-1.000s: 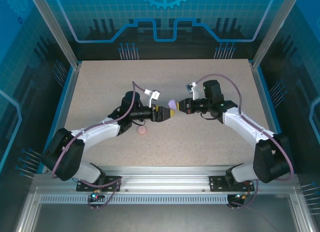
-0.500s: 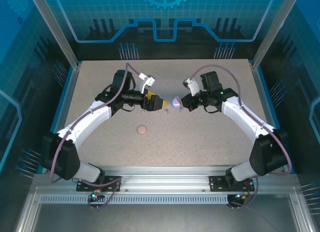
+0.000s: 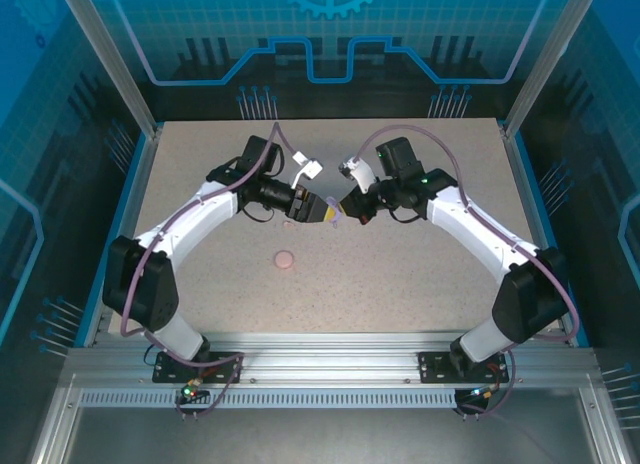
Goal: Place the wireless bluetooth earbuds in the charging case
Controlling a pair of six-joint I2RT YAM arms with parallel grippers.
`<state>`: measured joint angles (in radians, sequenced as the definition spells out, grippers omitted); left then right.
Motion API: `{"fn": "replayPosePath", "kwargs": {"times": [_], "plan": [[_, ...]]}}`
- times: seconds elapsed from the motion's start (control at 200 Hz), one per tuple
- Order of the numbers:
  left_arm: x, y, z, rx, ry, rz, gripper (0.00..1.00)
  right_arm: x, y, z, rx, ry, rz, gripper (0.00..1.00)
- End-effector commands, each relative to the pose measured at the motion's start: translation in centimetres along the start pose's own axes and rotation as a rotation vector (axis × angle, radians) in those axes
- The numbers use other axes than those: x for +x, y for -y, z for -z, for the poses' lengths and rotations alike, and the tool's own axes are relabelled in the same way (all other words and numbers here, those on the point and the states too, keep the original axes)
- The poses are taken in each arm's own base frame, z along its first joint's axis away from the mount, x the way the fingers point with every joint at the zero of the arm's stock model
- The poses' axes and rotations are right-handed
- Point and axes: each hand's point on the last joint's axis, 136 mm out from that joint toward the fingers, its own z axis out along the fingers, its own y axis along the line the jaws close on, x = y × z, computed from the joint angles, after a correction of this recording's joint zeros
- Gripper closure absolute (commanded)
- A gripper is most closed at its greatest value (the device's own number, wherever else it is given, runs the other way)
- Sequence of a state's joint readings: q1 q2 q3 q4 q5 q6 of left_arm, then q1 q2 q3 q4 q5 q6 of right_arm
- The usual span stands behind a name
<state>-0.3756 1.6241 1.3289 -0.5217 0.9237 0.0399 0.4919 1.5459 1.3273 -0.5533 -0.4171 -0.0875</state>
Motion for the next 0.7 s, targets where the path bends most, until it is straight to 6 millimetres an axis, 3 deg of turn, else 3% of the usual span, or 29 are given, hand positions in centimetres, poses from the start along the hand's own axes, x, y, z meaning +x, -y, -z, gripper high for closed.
{"fn": "replayPosePath", "kwargs": {"times": [0.0,0.155,0.695], "plan": [[0.2,0.7,0.2,0.051,-0.031,0.003,0.38,-0.4,-0.6,-0.1,-0.007,-0.023,0.037,1.00],[0.5,0.5,0.0,0.060,-0.046,0.007,0.45,-0.5,-0.6,-0.3,-0.005,-0.028,0.041,1.00],[-0.2,-0.2,-0.7,0.084,-0.048,0.021,0.57,-0.3,-0.8,-0.3,-0.019,-0.032,0.047,1.00]]}}
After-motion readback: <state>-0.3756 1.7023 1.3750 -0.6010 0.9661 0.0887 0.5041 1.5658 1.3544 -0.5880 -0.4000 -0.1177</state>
